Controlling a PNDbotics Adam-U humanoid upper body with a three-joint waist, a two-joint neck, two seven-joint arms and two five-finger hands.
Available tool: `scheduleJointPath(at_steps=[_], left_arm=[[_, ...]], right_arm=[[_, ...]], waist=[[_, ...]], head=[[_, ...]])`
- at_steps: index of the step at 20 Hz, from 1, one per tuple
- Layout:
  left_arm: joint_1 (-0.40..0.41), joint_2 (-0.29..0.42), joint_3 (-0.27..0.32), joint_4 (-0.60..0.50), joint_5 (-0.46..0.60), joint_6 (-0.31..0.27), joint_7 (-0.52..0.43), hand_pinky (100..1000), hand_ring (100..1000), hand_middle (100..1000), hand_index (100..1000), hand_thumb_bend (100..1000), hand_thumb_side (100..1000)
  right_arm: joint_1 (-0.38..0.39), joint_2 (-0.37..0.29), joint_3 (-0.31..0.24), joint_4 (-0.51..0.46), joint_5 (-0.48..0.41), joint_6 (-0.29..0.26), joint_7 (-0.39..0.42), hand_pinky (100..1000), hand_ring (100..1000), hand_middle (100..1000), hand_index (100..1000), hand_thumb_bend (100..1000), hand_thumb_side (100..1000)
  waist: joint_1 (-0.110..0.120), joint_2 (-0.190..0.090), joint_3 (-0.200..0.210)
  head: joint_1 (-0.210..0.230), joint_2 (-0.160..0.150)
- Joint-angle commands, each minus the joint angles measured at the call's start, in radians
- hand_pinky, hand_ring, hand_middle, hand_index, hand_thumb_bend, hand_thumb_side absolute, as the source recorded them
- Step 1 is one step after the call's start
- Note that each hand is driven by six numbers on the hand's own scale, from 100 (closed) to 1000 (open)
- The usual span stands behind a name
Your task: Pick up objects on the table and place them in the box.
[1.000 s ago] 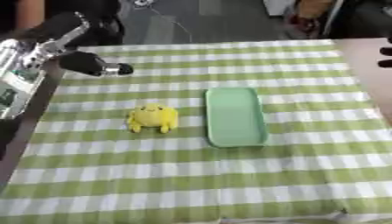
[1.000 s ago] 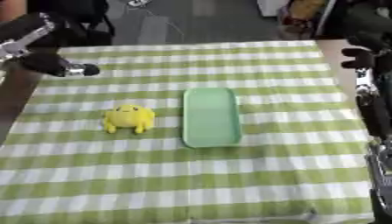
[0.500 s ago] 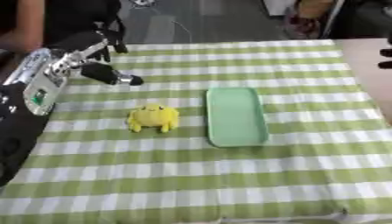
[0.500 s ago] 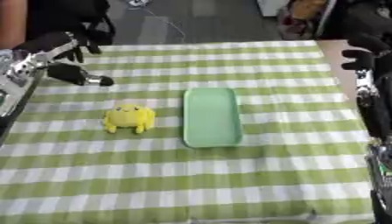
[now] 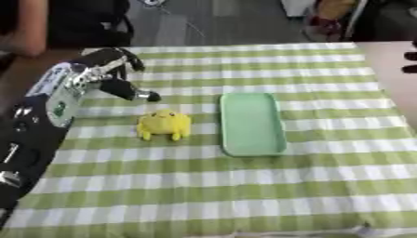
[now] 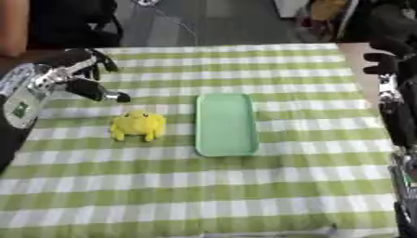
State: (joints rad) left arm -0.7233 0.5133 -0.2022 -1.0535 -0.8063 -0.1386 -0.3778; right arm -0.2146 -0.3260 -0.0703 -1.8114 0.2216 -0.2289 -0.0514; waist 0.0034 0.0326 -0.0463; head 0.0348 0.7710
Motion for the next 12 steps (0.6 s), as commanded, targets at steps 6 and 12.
scheduleJointPath(at_steps=[6,12], left_arm=[[-0.017,-0.001,-0.022,-0.017,-0.015,-0.032,-0.014,574,543,719,799,885,691],[-0.012,-0.004,-0.042,-0.041,-0.001,-0.047,-0.034,576,547,717,794,889,694]], right_arm=[[-0.011,-0.018,-0.002,-0.012,-0.004,-0.003,0.004,677,750,774,877,100,838],[-0.013,-0.018,0.000,-0.012,-0.005,-0.004,0.005,677,750,774,877,100,839]], waist=[[0.000,-0.008,-0.001],[0.000,-0.008,-0.002]], head=[[0.005,-0.001],[0.007,-0.001]])
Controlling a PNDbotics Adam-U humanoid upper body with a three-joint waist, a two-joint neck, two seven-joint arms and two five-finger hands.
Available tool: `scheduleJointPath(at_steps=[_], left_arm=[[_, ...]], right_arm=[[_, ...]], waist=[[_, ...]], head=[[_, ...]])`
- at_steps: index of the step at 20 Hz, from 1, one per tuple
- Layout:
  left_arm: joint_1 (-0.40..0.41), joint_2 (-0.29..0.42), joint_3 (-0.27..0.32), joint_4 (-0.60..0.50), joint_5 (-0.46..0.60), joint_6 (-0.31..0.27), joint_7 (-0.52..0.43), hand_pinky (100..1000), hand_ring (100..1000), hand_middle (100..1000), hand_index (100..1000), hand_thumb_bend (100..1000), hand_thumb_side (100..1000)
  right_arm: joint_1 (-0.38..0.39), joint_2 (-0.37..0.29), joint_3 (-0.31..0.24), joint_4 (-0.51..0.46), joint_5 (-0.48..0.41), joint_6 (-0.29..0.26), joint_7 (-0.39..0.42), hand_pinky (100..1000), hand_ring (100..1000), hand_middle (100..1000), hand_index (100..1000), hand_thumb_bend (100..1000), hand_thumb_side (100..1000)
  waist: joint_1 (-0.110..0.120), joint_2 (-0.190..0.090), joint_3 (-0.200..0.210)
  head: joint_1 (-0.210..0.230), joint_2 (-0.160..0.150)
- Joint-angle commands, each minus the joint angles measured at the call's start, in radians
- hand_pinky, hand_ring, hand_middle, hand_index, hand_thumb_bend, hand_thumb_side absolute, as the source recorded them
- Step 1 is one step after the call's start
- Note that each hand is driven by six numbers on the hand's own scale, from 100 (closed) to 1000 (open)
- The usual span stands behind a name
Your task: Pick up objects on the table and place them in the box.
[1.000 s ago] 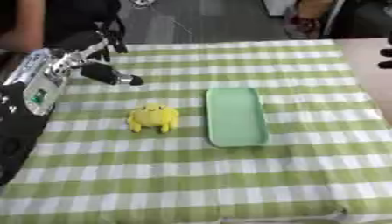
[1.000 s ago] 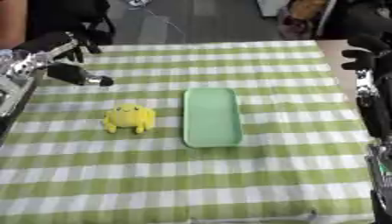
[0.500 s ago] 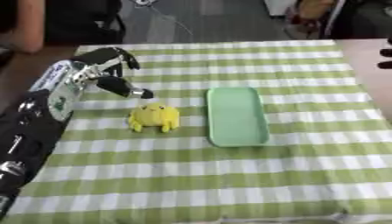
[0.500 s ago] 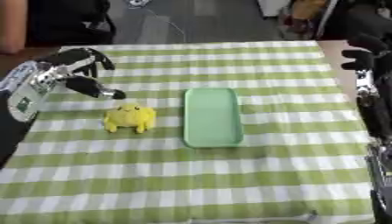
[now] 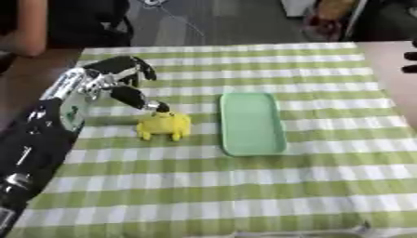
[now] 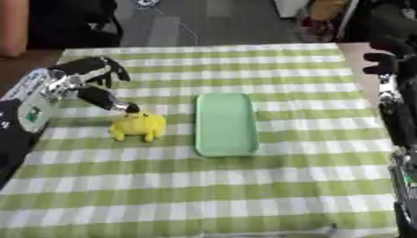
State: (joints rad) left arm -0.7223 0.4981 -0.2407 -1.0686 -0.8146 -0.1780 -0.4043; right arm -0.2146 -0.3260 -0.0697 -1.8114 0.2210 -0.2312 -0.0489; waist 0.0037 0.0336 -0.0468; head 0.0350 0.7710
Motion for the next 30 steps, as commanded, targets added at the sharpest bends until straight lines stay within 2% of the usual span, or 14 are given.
scheduleJointPath(at_steps=[1,7,16,30], left_arm=[[-0.013,0.012,-0.007,-0.030,0.010,-0.009,-0.011,576,547,716,793,889,695],[-0.013,0.012,-0.022,-0.047,0.028,-0.017,-0.035,576,548,708,788,892,697],[-0.005,-0.004,-0.044,-0.018,0.051,-0.030,-0.077,575,549,703,784,901,695],[0.014,-0.021,-0.055,-0.004,0.051,-0.033,-0.092,573,550,701,773,908,693]], right_arm=[[-0.013,-0.018,0.000,-0.012,-0.004,-0.001,0.003,677,750,774,877,100,839],[-0.013,-0.019,0.001,-0.012,-0.005,-0.001,0.004,677,750,774,877,100,839],[-0.014,-0.018,0.001,-0.013,-0.004,-0.001,0.004,677,750,774,877,100,839],[-0.014,-0.016,0.000,-0.013,-0.004,-0.002,0.003,677,751,775,878,100,839]], waist=[[0.000,-0.008,-0.002],[0.001,-0.008,-0.002],[0.002,-0.008,-0.005],[0.002,-0.005,-0.007]], head=[[0.007,-0.001],[0.009,-0.001],[0.009,-0.001],[0.009,-0.001]])
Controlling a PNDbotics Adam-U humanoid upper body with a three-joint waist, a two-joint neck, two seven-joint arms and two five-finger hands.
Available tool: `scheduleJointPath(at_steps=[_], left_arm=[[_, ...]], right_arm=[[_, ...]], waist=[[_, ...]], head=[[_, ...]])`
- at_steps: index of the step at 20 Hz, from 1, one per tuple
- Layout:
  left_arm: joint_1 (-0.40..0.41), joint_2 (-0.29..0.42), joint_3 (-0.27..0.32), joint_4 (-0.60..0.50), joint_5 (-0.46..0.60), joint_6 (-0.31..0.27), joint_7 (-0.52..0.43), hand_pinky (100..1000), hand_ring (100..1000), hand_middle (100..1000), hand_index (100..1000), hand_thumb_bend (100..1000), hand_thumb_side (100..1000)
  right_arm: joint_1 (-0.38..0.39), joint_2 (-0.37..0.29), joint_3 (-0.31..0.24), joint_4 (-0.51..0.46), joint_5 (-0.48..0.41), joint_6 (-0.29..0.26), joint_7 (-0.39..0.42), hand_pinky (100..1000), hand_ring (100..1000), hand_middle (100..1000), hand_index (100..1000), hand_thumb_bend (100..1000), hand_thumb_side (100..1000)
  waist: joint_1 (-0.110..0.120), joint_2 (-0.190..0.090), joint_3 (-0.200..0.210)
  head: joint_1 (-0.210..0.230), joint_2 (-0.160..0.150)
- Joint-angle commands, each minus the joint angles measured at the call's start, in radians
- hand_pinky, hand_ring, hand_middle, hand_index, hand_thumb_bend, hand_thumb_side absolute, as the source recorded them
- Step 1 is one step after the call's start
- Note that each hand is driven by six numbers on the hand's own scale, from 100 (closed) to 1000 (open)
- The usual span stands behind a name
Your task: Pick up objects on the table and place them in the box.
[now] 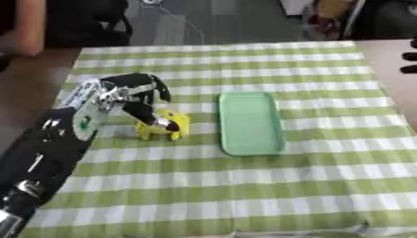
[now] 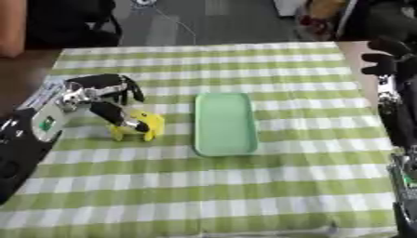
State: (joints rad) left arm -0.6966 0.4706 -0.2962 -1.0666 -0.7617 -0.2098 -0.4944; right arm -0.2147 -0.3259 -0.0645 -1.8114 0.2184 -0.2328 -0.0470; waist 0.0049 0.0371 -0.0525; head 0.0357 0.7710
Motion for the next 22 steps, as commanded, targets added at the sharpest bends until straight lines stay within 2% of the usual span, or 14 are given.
scheduleJointPath(at_steps=[1,19,21,22], left_arm=[[-0.010,0.005,-0.001,-0.004,-0.003,-0.002,-0.003,572,550,701,773,908,693],[-0.005,-0.030,0.002,0.057,-0.081,-0.024,0.014,533,535,670,746,887,679],[-0.004,-0.037,0.005,0.068,-0.095,-0.025,0.020,520,526,662,741,875,674],[-0.004,-0.040,0.007,0.074,-0.102,-0.026,0.024,474,492,629,725,839,657]], right_arm=[[-0.013,-0.016,-0.005,-0.013,-0.002,0.000,0.001,677,751,775,878,100,839],[-0.018,-0.015,-0.003,-0.018,-0.005,-0.001,0.003,678,751,775,878,100,839],[-0.019,-0.015,-0.002,-0.018,-0.005,-0.001,0.004,678,751,775,878,100,839],[-0.020,-0.015,-0.002,-0.019,-0.005,-0.001,0.004,678,751,775,878,100,839]], waist=[[0.001,-0.009,-0.002],[-0.003,-0.001,-0.004],[-0.004,0.000,-0.005],[-0.004,0.001,-0.005]], head=[[0.008,-0.001],[0.017,-0.001],[0.019,-0.001],[0.020,-0.001]])
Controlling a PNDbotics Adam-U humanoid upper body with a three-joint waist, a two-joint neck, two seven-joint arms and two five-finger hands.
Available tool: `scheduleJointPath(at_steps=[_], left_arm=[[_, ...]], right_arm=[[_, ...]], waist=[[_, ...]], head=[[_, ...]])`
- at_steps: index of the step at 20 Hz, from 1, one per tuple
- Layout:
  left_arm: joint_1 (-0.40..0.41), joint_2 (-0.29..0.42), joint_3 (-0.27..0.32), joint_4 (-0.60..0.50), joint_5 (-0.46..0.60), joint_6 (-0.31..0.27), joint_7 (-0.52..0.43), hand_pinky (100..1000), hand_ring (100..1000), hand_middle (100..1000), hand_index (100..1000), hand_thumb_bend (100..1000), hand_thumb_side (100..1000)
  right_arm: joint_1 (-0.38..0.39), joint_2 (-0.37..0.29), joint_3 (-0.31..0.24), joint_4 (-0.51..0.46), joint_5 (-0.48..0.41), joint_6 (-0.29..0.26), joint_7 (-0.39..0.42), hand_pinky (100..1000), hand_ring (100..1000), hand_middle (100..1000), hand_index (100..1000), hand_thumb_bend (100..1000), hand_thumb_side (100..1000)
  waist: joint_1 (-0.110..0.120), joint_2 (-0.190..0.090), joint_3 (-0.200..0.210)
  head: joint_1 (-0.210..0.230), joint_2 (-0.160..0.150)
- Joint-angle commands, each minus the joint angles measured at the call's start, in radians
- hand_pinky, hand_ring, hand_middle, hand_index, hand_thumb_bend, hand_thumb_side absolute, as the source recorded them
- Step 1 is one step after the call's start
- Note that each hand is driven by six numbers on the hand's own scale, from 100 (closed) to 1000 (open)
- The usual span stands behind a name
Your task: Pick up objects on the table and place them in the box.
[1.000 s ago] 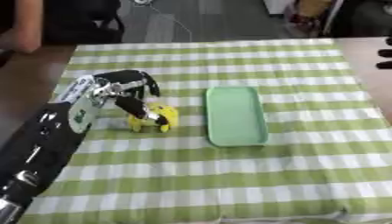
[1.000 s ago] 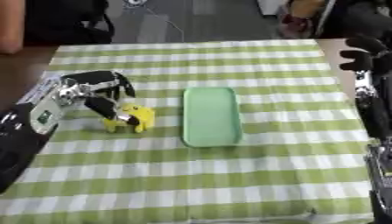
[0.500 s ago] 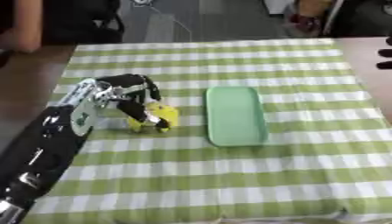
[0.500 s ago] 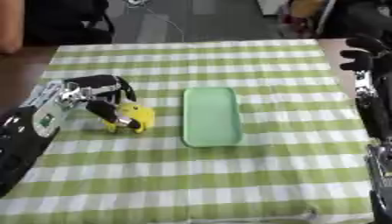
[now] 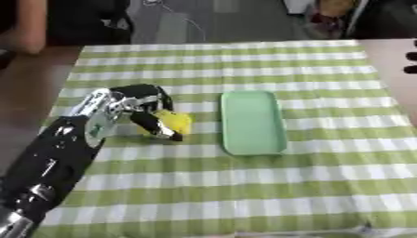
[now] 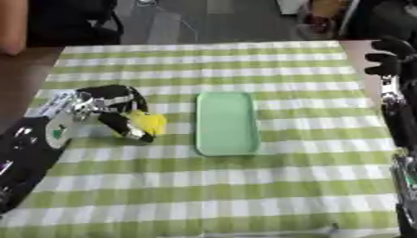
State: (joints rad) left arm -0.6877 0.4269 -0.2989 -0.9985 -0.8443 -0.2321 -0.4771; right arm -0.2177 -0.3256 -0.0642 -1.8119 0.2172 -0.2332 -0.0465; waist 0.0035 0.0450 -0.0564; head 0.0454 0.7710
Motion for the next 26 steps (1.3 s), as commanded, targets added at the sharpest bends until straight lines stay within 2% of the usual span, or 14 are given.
scheduleJointPath(at_steps=[1,2,4,5,6,8,9,10,11,14,16,19,22,26], left_arm=[[-0.013,0.000,0.012,0.013,-0.027,-0.003,0.011,463,485,623,722,836,654],[-0.014,-0.005,0.014,0.020,-0.036,-0.003,0.017,380,440,592,701,812,639],[-0.015,-0.015,0.019,0.034,-0.053,0.000,0.033,295,383,550,672,756,612],[-0.016,-0.019,0.020,0.041,-0.060,0.002,0.042,325,406,567,684,780,623],[-0.016,-0.022,0.021,0.045,-0.065,0.002,0.049,197,314,497,631,663,573],[-0.017,-0.027,0.025,0.054,-0.070,0.008,0.064,100,248,452,584,532,531],[-0.017,-0.028,0.026,0.057,-0.070,0.013,0.073,109,255,457,589,552,535],[-0.017,-0.030,0.027,0.060,-0.068,0.018,0.081,100,165,390,518,172,498],[-0.016,-0.030,0.030,0.063,-0.064,0.027,0.093,100,153,375,502,100,490],[-0.016,-0.031,0.030,0.068,-0.051,0.050,0.126,100,125,322,442,100,519],[-0.015,-0.030,0.031,0.068,-0.042,0.061,0.146,100,100,227,356,100,455],[-0.016,-0.029,0.029,0.062,-0.029,0.070,0.170,100,100,135,257,100,425],[-0.018,-0.027,0.024,0.058,-0.022,0.072,0.170,100,100,105,210,100,426],[-0.019,-0.026,0.018,0.051,-0.020,0.073,0.139,100,100,100,202,100,425]], right_arm=[[-0.017,-0.015,-0.002,-0.018,-0.004,-0.001,0.004,678,751,775,878,100,839],[-0.018,-0.015,-0.002,-0.019,-0.004,-0.001,0.004,678,751,775,878,100,839],[-0.019,-0.014,-0.001,-0.019,-0.005,-0.001,0.005,678,751,775,878,100,839],[-0.019,-0.013,-0.001,-0.019,-0.005,-0.001,0.005,678,751,775,878,100,839],[-0.019,-0.013,-0.001,-0.019,-0.005,0.000,0.005,678,751,775,878,100,839],[-0.019,-0.013,-0.001,-0.019,-0.005,0.000,0.005,678,751,775,878,100,839],[-0.019,-0.013,-0.001,-0.019,-0.005,0.000,0.005,678,751,775,878,100,839],[-0.019,-0.012,-0.001,-0.019,-0.005,0.000,0.006,678,751,775,878,100,839],[-0.019,-0.012,-0.001,-0.019,-0.005,0.000,0.006,678,751,775,878,100,839],[-0.020,-0.012,-0.001,-0.018,-0.005,0.000,0.006,678,751,775,879,100,839],[-0.019,-0.012,-0.001,-0.018,-0.005,0.000,0.006,678,751,775,879,100,839],[-0.020,-0.012,0.000,-0.017,-0.005,0.000,0.006,678,751,775,879,100,839],[-0.020,-0.012,0.000,-0.017,-0.005,0.000,0.006,679,751,775,879,100,839],[-0.020,-0.012,-0.001,-0.016,-0.005,0.000,0.006,679,751,775,879,100,840]], waist=[[-0.003,-0.006,-0.002],[-0.003,-0.006,-0.002],[-0.004,-0.004,-0.003],[-0.004,-0.004,-0.003],[-0.004,-0.004,-0.004],[-0.005,-0.003,-0.004],[-0.005,-0.003,-0.004],[-0.004,-0.003,-0.004],[-0.004,-0.004,-0.004],[-0.004,-0.004,-0.004],[-0.004,-0.004,-0.004],[-0.004,-0.005,-0.003],[-0.005,-0.005,-0.003],[-0.005,-0.006,-0.003]], head=[[0.011,-0.001],[0.011,-0.001],[0.012,-0.001],[0.013,-0.001],[0.013,-0.001],[0.014,-0.001],[0.014,-0.001],[0.014,-0.001],[0.014,-0.001],[0.013,-0.001],[0.013,-0.001],[0.013,-0.001],[0.014,-0.001],[0.015,-0.001]])
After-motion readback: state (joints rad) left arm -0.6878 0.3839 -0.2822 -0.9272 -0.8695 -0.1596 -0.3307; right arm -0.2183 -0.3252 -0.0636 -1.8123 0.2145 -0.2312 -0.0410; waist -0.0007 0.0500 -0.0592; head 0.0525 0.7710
